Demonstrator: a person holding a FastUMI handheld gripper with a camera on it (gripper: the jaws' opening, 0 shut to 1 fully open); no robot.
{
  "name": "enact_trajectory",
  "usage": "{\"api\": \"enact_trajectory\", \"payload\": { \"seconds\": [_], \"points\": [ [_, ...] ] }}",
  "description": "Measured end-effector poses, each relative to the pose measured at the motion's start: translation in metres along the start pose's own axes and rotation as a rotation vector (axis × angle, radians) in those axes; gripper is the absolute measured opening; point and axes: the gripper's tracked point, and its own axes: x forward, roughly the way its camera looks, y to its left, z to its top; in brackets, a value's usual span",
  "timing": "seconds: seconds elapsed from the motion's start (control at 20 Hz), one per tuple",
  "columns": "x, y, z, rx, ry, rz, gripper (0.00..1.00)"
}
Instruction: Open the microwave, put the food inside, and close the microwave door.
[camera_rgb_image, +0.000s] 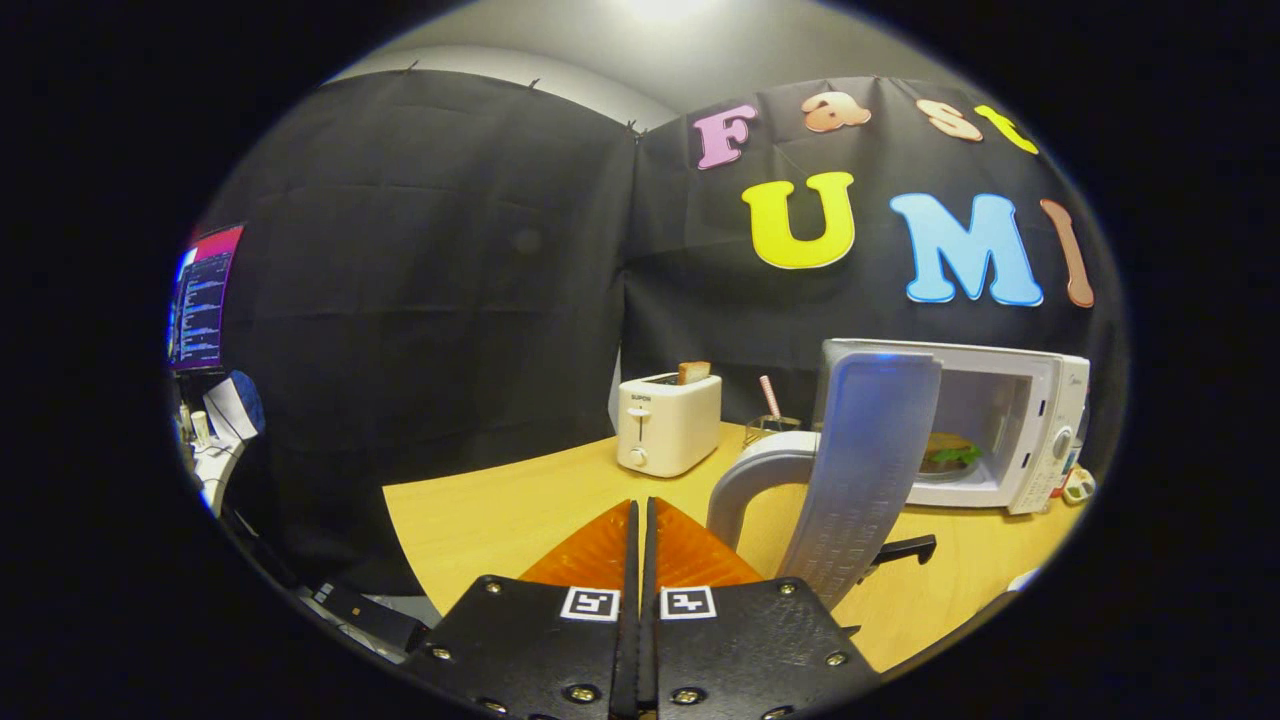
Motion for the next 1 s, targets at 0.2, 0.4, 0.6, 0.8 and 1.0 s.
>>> {"api": "enact_trajectory", "payload": {
  "seconds": [0.2, 0.4, 0.6, 0.8, 1.0],
  "points": [
    [-0.014, -0.052, 0.003, 0.012, 0.001, -0.104, 0.01],
    [-0.024, -0.122, 0.007, 0.021, -0.009, -0.241, 0.01],
    [-0.029, -0.192, 0.009, 0.027, -0.004, -0.367, 0.01],
    [-0.029, -0.259, 0.01, 0.06, -0.001, -0.484, 0.01],
    [-0.018, -0.321, 0.011, 0.072, 0.012, -0.59, 0.01]
  ]
}}
